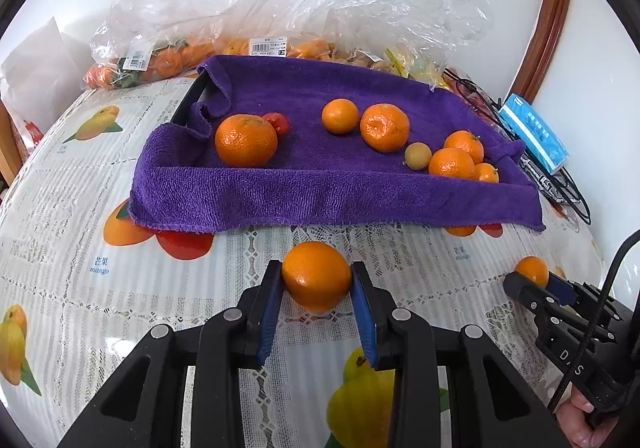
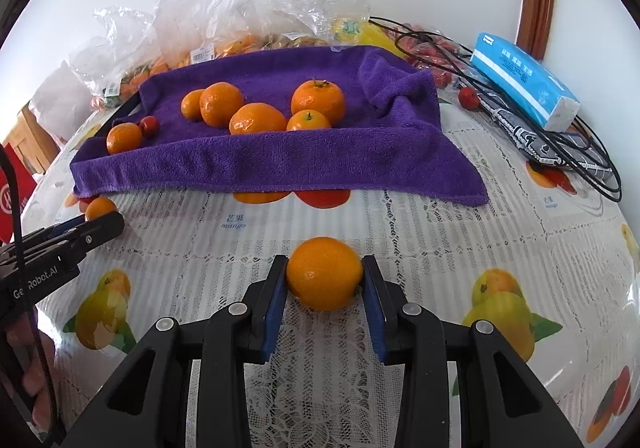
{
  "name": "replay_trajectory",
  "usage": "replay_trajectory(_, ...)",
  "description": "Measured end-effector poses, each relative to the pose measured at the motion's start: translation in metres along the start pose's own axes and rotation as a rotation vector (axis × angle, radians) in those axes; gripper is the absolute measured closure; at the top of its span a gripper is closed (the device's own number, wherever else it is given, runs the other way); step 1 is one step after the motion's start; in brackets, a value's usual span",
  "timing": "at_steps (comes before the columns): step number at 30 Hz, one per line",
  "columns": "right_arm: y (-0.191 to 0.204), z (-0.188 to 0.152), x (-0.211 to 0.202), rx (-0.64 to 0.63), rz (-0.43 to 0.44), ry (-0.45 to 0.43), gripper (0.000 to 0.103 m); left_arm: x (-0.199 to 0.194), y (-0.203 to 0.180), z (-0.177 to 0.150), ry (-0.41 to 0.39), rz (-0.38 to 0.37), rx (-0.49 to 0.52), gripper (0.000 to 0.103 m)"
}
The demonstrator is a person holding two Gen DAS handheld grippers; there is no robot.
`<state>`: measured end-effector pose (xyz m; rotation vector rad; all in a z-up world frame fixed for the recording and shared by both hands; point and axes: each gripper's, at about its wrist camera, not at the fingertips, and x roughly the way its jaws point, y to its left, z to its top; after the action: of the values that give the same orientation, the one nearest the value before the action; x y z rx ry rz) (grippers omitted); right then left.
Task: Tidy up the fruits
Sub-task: 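Lift and carry both held oranges over the purple towel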
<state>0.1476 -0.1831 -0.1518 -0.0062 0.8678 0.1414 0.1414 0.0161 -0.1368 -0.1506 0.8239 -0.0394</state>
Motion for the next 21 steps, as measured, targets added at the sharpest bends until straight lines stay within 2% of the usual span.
replay_trajectory(4,-0.005,0.0,-0.002,0.022,0.016,-0.004,0.067,-0.001,-0.001,-0.001,-0.003,0.006,-0.001,0.071)
replay_trajectory(9,-0.006,0.0,-0.003,0.032,0.023,-0.009,0.067,-0.005,0.001,-0.001,-0.013,-0.034,-0.017,0.071)
replay_trajectory(14,-0.009,-0.001,-0.005,0.056,0.046,-0.022,0.067,-0.011,-0.001,0.0,-0.042,-0.05,-0.016,0.071)
replay_trajectory(21,-0.004,0.005,-0.014,0.042,0.053,-0.045,0.067,-0.013,-0.004,-0.001,-0.039,-0.066,-0.002,0.071)
